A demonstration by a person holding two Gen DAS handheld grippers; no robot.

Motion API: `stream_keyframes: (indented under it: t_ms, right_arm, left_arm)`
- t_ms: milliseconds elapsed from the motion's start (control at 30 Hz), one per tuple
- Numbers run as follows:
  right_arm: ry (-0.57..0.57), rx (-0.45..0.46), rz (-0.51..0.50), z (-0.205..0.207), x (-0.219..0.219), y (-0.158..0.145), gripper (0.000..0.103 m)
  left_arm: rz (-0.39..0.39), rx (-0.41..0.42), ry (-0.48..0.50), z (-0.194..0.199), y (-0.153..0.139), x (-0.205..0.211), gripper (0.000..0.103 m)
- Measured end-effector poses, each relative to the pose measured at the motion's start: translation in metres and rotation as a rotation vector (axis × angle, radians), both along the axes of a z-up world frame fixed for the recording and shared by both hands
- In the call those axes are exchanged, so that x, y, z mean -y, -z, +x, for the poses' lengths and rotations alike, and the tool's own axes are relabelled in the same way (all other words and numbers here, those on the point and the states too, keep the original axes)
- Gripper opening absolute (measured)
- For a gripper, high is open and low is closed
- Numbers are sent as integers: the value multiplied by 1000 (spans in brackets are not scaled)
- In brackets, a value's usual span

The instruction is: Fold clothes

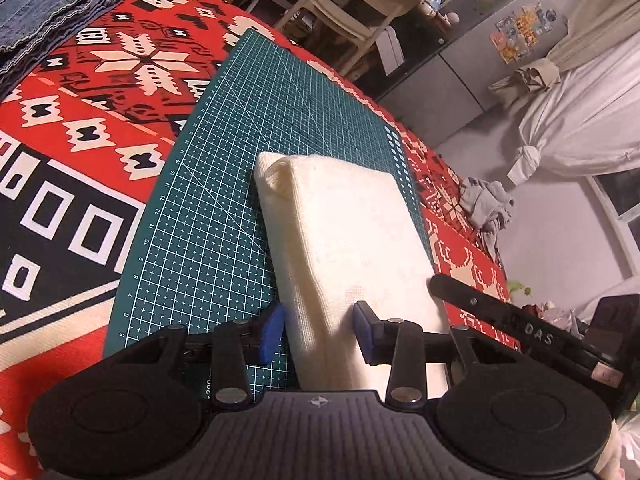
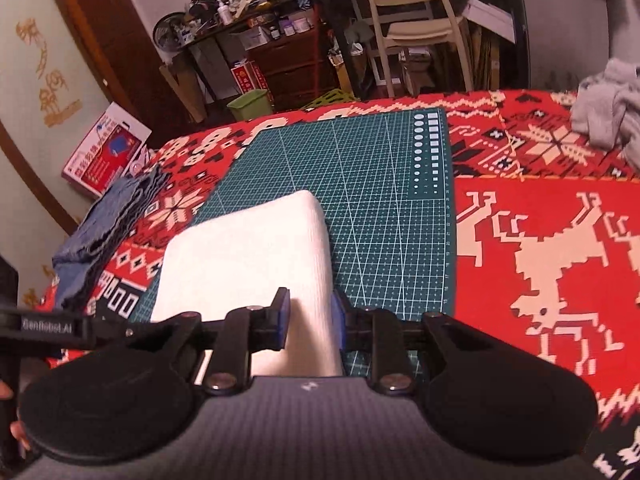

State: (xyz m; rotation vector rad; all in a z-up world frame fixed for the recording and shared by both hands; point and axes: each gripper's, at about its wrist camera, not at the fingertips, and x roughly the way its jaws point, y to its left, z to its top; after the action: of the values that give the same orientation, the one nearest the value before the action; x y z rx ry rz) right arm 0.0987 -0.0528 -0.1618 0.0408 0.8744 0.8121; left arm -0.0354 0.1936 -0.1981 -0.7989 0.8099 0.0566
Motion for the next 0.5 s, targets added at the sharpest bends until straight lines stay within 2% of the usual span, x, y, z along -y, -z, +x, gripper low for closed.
stream_keyframes:
  t_ms: [300, 500]
  right_arm:
    - [11, -83, 53, 12, 0, 13, 24]
    - [23, -85, 46, -3, -2, 12, 24]
  left_arm:
    - [15, -28, -1, 5, -5, 2, 32]
    - [44, -34, 25, 5, -9, -1, 30]
